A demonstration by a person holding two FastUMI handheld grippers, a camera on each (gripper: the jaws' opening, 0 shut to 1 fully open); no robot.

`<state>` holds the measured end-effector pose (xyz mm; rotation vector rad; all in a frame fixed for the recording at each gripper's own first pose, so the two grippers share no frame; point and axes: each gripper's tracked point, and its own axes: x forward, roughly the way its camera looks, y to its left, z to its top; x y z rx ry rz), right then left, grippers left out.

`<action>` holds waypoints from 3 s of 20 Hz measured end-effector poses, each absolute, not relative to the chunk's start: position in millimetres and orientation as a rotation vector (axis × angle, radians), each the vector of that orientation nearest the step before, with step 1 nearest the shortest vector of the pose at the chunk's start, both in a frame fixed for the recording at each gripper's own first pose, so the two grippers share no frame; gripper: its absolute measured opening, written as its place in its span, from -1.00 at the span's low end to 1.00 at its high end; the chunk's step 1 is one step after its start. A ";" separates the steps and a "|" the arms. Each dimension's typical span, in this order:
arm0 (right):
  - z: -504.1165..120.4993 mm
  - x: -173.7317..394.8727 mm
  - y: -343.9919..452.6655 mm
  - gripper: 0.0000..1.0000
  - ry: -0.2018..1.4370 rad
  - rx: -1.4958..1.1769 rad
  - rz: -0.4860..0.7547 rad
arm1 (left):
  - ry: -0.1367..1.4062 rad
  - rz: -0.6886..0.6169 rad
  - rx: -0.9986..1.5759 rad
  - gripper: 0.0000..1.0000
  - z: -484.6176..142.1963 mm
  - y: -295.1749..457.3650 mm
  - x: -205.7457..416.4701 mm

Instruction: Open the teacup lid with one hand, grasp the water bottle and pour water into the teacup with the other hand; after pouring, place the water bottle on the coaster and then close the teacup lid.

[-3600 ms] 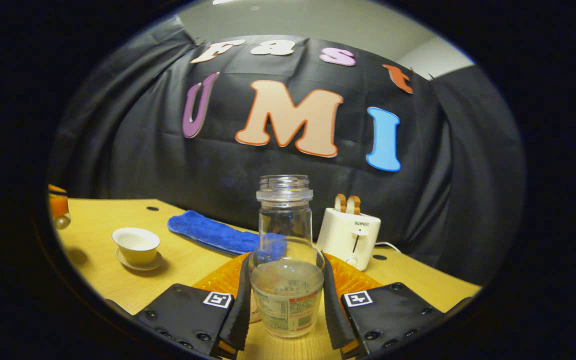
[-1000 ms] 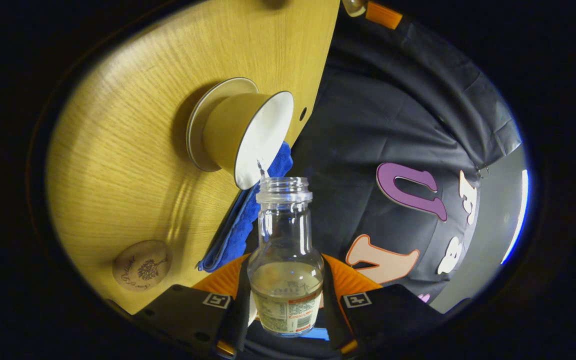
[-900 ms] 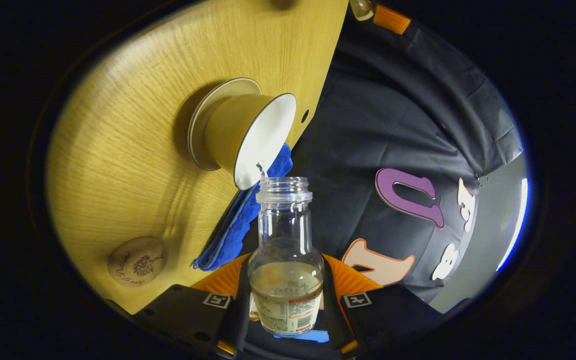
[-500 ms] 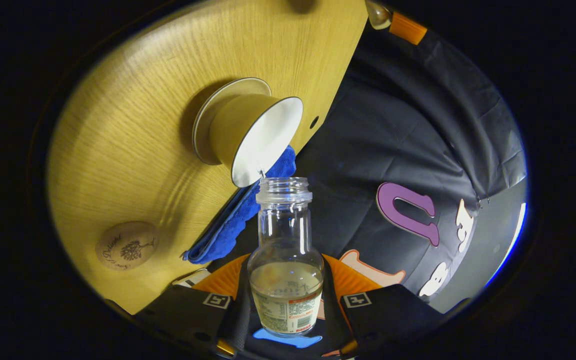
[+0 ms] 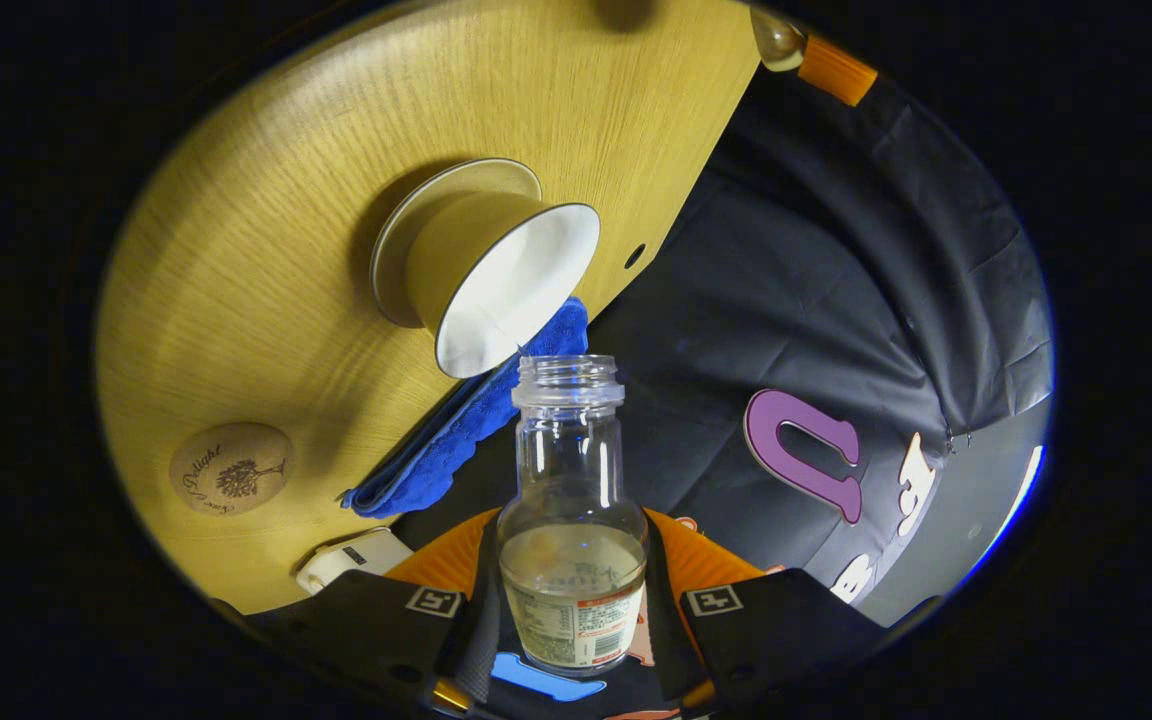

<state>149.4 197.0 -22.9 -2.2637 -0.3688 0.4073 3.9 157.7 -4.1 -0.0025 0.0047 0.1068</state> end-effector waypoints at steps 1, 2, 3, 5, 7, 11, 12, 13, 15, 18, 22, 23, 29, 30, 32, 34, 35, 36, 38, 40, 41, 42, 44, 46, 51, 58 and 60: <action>-22.5 148.6 198.6 0.31 -0.378 -2.275 0.412 | 0.005 0.107 -0.003 -0.55 -3.7 158.1 3.4; -22.4 147.6 199.7 0.32 -0.385 -2.284 0.414 | 0.004 0.107 -0.003 -0.55 -3.2 158.2 3.7; -23.2 146.0 198.4 0.32 -0.383 -2.284 0.419 | 0.004 0.107 -0.003 -0.55 -3.7 158.0 4.2; -21.5 150.0 198.3 0.33 -0.378 -2.281 0.428 | 0.002 0.114 -0.004 -0.55 -2.5 158.7 4.1; -22.0 150.4 197.4 0.33 -0.366 -2.278 0.432 | 0.003 0.118 -0.004 -0.55 -2.5 158.9 3.5; -23.7 154.3 194.2 0.31 -0.296 -2.189 0.476 | 0.003 0.123 -0.004 -0.55 -2.9 160.0 3.5; -22.8 156.9 192.1 0.30 -0.274 -2.153 0.481 | 0.004 0.129 -0.004 -0.55 -3.6 160.5 3.7; -24.1 158.4 189.7 0.29 -0.252 -2.114 0.493 | 0.005 0.131 -0.004 -0.55 -4.3 160.4 3.6; -25.5 161.9 182.6 0.33 -0.178 -1.990 0.518 | 0.004 0.133 -0.004 -0.55 -4.3 160.9 3.7; -30.7 165.5 163.2 0.38 -0.064 -1.727 0.548 | 0.005 0.138 -0.005 -0.55 -4.1 161.1 3.6; -15.2 163.2 132.5 0.34 0.051 -1.267 0.530 | 0.005 0.139 -0.005 -0.55 -3.7 161.5 3.4; -10.8 165.6 126.8 0.31 0.075 -1.120 0.524 | 0.004 0.139 -0.004 -0.55 -4.0 161.8 3.3; -1.0 158.4 102.3 0.31 0.135 -0.417 0.474 | 0.003 0.142 -0.002 -0.55 -4.0 162.4 3.4; -3.2 161.5 101.9 0.32 0.145 -0.353 0.467 | 0.003 0.143 -0.002 -0.55 -3.4 162.5 3.2; -8.4 167.0 101.3 0.34 0.149 -0.239 0.462 | 0.003 0.145 -0.002 -0.55 -3.9 163.1 3.6; -9.0 168.3 100.2 0.39 0.138 -0.142 0.444 | 0.003 0.147 -0.002 -0.55 -3.8 163.0 3.4; -13.0 168.4 100.4 0.39 0.135 -0.109 0.439 | 0.004 0.149 -0.002 -0.55 -4.3 163.4 3.4; -13.7 169.0 100.8 0.31 0.132 -0.085 0.434 | 0.004 0.149 -0.003 -0.55 -4.0 163.3 3.6; -15.2 167.8 103.4 0.33 0.126 -0.050 0.443 | 0.004 0.149 -0.003 -0.55 -3.7 163.5 3.3; -16.3 172.6 99.2 0.35 0.104 -0.046 0.435 | 0.004 0.149 -0.004 -0.55 -4.3 163.6 3.3; -16.4 172.1 100.9 0.35 0.095 -0.047 0.430 | 0.004 0.149 -0.004 -0.55 -4.2 163.7 3.3; -16.7 172.2 100.0 0.38 0.087 -0.052 0.424 | 0.004 0.149 -0.004 -0.55 -3.9 163.6 3.2; -15.4 171.3 98.4 0.31 0.075 -0.044 0.417 | 0.004 0.149 -0.004 -0.55 -3.8 163.7 3.5; -13.8 170.2 97.2 0.41 0.056 -0.029 0.404 | 0.004 0.149 -0.004 -0.55 -3.6 163.8 3.0; -13.0 174.6 95.8 0.43 0.017 -0.010 0.372 | 0.005 0.153 -0.004 -0.55 -4.2 164.2 2.3; -17.0 175.4 80.4 0.64 0.033 -0.019 0.312 | 0.005 0.156 -0.003 -0.55 -3.7 164.9 2.7; -16.7 173.5 76.9 0.91 0.031 -0.020 0.301 | 0.005 0.156 -0.003 -0.55 -4.0 165.0 2.5</action>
